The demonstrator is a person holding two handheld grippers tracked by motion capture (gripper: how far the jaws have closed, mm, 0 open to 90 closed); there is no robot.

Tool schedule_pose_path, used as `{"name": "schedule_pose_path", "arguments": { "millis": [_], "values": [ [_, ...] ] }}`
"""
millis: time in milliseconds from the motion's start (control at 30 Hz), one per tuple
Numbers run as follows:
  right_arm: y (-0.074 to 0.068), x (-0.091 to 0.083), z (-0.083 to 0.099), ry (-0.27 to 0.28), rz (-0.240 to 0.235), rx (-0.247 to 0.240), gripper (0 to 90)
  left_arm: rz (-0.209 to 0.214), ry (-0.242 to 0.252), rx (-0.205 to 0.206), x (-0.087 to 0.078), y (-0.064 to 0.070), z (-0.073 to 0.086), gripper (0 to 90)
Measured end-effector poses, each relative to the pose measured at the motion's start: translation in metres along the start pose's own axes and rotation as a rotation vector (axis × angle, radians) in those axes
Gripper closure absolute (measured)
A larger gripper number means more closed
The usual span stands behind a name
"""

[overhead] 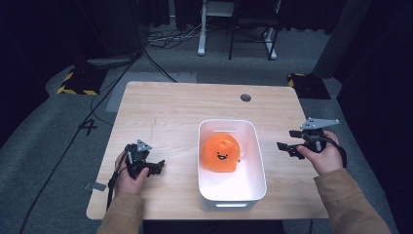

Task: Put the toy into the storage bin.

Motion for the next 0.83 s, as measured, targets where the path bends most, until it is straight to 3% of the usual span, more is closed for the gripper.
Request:
{"name": "schedule_pose_path", "arguments": {
  "millis": [300,467,833],
  "values": [
    [0.011,0.022,0.046,-0.074,0.014,0.032,25.0,-0.002,0.001,0.0,0.0,0.0,0.0,3.1],
    [0.018,0.032,0.066,-0.073,0.028,0.047,25.1,0.004,-0.003,-0.001,0.0,0.0,0.0,3.1],
    [0.024,0.05,0.099,-0.064,0.037,0.01,24.2,0.005,-0.003,0.0,0.0,0.0,0.0,3.1]
  ]
}}
Point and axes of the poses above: each handheld gripper's, and its own axes: x roughly forward along the jaws, z roughly out of its underside, y roughly to its right, the point moved 3 cm from there along x, roughly forward along the jaws, and after that the axes turned 2 degrees about -y, right-handed, at the moved point
